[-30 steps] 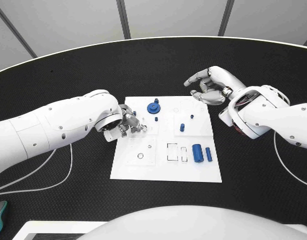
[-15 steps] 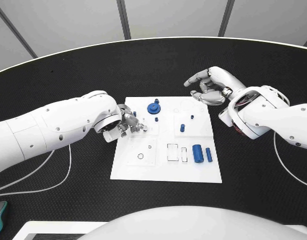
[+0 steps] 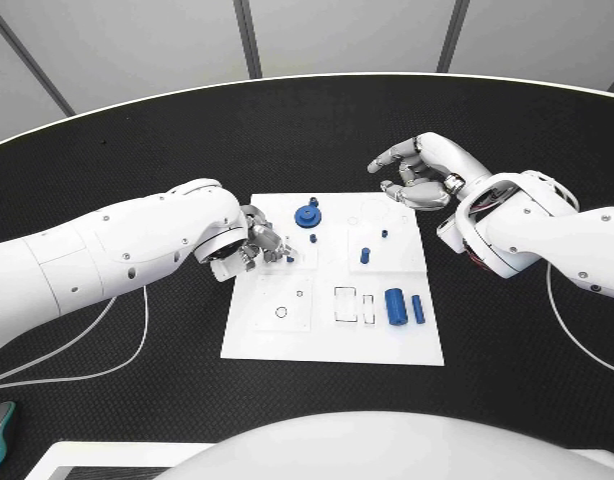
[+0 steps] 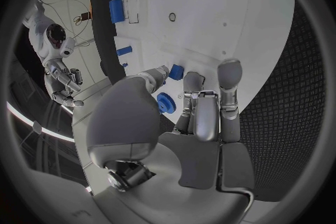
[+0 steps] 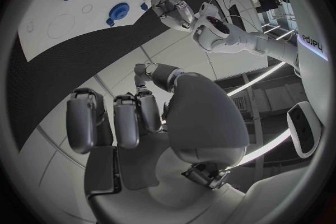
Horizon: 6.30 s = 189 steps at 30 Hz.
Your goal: Assemble the parts on the task board
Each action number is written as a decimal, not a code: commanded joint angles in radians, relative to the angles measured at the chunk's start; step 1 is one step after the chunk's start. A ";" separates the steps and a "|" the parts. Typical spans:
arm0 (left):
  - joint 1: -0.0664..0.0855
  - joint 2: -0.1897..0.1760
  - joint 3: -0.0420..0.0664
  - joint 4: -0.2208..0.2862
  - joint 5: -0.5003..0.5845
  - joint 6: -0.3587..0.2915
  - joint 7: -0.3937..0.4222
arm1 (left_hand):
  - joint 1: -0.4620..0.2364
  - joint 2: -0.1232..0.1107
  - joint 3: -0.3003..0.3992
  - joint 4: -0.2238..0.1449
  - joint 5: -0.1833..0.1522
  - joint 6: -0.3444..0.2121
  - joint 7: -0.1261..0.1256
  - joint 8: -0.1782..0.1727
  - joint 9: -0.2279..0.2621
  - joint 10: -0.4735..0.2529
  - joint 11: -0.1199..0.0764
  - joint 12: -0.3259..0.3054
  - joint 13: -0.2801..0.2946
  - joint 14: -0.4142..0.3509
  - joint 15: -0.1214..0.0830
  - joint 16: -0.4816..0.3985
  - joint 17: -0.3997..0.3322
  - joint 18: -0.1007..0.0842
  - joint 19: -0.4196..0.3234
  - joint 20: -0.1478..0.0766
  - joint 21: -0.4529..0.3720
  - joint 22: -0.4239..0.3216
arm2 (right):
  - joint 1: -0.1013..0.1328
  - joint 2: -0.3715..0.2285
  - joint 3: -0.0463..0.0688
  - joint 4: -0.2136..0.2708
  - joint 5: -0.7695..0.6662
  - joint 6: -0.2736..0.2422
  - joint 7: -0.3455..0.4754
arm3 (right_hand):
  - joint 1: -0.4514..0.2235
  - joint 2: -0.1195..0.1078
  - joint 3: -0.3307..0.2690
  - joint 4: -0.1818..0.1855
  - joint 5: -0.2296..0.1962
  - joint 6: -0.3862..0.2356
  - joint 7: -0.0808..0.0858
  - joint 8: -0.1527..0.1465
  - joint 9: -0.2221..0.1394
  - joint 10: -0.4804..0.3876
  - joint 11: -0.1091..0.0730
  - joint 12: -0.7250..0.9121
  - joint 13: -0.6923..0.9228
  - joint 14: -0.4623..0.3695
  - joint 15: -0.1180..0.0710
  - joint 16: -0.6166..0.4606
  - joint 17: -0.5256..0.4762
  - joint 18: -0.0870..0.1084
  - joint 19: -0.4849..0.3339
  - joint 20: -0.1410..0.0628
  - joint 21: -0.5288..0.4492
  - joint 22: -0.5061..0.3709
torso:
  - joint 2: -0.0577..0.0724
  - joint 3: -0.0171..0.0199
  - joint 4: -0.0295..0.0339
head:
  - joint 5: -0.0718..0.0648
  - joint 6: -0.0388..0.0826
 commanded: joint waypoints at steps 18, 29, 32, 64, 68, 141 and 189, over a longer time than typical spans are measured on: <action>0.000 0.040 0.000 -0.033 -0.004 0.020 -0.005 | -0.015 0.009 -0.010 0.001 -0.003 -0.003 0.007 0.000 -0.003 -0.009 0.001 0.004 -0.002 0.009 0.002 -0.006 0.001 -0.009 -0.007 0.001 -0.005 -0.001 | 0.000 0.001 0.000 0.000 0.000 0.000 0.000 | -0.007 -0.003 0.001 -0.004 0.003 0.007 0.000 -0.006 -0.002 -0.004 -0.001 -0.001 0.070 0.077 0.006 -0.004 0.144 0.010 0.039 0.007 0.001 0.140 | 0.000 -0.0006 0.0000 | -0.004 0.000; 0.000 0.046 0.000 -0.041 -0.010 0.032 -0.010 | -0.011 0.031 -0.008 0.000 -0.003 -0.002 0.006 0.001 -0.005 -0.009 0.000 0.005 -0.003 0.009 0.002 -0.006 0.000 -0.010 -0.006 0.001 -0.003 0.002 | 0.000 0.000 0.000 0.000 0.000 0.007 -0.002 | -0.007 -0.003 0.001 -0.004 0.003 0.007 0.000 -0.006 -0.002 -0.004 -0.001 -0.001 0.070 0.077 0.006 -0.004 0.144 0.010 0.039 0.007 0.001 0.140 | -0.001 -0.0001 0.0002 | -0.004 -0.003; 0.000 0.047 0.000 -0.043 -0.014 0.036 -0.013 | -0.009 0.034 -0.007 -0.001 -0.003 -0.002 0.006 0.001 -0.005 -0.009 0.000 0.005 -0.003 0.009 0.001 -0.006 0.000 -0.010 -0.006 0.001 -0.003 0.002 | 0.000 0.000 0.000 0.000 0.000 0.008 -0.002 | -0.007 -0.003 0.001 -0.004 0.003 0.007 0.000 -0.006 -0.002 -0.004 -0.001 -0.001 0.070 0.077 0.006 -0.004 0.144 0.010 0.039 0.007 0.001 0.140 | -0.001 -0.0003 0.0003 | -0.005 -0.003; 0.000 0.048 0.000 -0.044 -0.014 0.044 -0.014 | 0.106 0.086 0.177 -0.020 -0.003 0.002 -0.009 0.016 -0.018 0.004 -0.014 0.011 0.004 0.019 -0.010 0.006 0.025 -0.014 0.005 -0.008 0.013 0.028 | 0.000 0.000 0.000 0.000 0.000 0.011 -0.001 | -0.009 -0.003 0.000 -0.003 0.002 0.009 0.000 -0.007 -0.003 -0.003 -0.001 0.000 0.071 0.076 0.006 -0.005 0.143 0.010 0.039 0.007 0.001 0.141 | -0.001 -0.0006 0.0002 | -0.004 -0.003; 0.000 0.046 0.000 -0.042 -0.006 0.040 -0.010 | 0.112 0.093 0.207 -0.024 -0.003 0.008 -0.012 0.018 -0.019 0.015 -0.017 0.013 0.010 0.022 -0.012 0.011 0.036 -0.016 0.009 -0.008 0.021 0.039 | 0.000 0.000 0.000 0.000 0.000 0.011 -0.001 | -0.009 -0.003 0.000 -0.003 0.002 0.009 0.000 -0.007 -0.003 -0.003 -0.001 0.000 0.071 0.076 0.006 -0.005 0.143 0.010 0.039 0.007 0.001 0.141 | 0.000 -0.0009 0.0005 | -0.005 -0.003; 0.075 0.246 0.002 -0.376 0.015 0.547 -0.069 | 0.065 0.147 0.322 -0.058 -0.006 0.028 -0.020 0.067 0.005 0.125 -0.024 0.055 0.134 0.053 -0.019 0.065 0.150 -0.035 0.045 -0.010 0.107 0.156 | 0.000 0.016 0.000 -0.009 0.000 0.018 -0.007 | -0.010 -0.003 0.000 -0.003 0.002 0.010 0.000 -0.007 -0.003 -0.003 -0.001 0.001 0.071 0.076 0.006 -0.005 0.143 0.010 0.039 0.007 0.001 0.141 | 0.000 0.0003 -0.0004 | 0.003 0.000; 0.073 0.311 0.001 -0.461 -0.052 0.625 -0.076 | 0.034 0.153 0.263 -0.051 -0.007 0.072 -0.042 0.079 0.030 0.183 -0.044 0.081 0.219 0.069 -0.034 0.091 0.211 -0.045 0.065 -0.017 0.150 0.216 | 0.000 0.020 0.000 -0.004 0.000 0.016 -0.009 | -0.012 -0.003 -0.001 -0.003 0.002 0.013 0.000 -0.009 -0.004 -0.003 -0.001 0.000 0.071 0.076 0.006 -0.005 0.143 0.010 0.039 0.007 0.000 0.141 | 0.000 -0.0010 -0.0001 | 0.001 -0.003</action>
